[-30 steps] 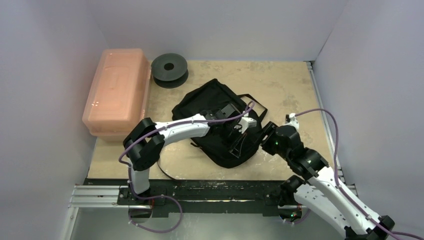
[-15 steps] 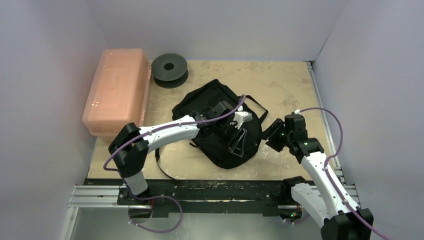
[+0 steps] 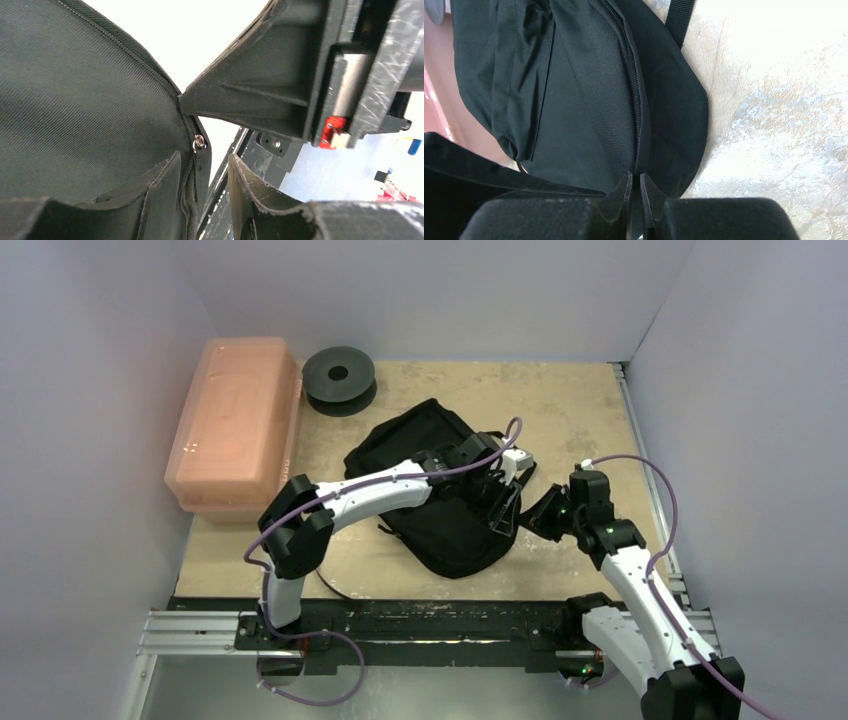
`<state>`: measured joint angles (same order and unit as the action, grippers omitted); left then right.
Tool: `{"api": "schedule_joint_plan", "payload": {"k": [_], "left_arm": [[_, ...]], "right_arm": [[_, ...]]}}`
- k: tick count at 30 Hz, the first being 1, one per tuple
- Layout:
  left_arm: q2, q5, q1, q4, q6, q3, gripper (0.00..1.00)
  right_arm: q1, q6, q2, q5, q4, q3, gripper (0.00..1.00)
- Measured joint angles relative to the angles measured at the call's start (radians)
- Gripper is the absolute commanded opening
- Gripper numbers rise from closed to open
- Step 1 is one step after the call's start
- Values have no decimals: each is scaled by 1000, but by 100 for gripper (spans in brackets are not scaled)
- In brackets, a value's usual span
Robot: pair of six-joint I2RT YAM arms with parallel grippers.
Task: Pack the student bag
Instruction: Zip the student bag at the center of the board.
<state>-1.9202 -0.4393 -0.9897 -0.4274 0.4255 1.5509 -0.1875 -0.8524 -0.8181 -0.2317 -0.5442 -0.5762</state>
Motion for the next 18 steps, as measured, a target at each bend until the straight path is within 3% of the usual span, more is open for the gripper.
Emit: {"api": "schedule_joint_plan", "payload": {"k": [10,18], "left_arm": [[-45,8,-14,-69,-25,25,20],[-45,-8,-12,-69,-26,14,0]], "right_arm": [[0,9,3,-4,0,0,13],[0,35,2,-26,-4,0,24]]}}
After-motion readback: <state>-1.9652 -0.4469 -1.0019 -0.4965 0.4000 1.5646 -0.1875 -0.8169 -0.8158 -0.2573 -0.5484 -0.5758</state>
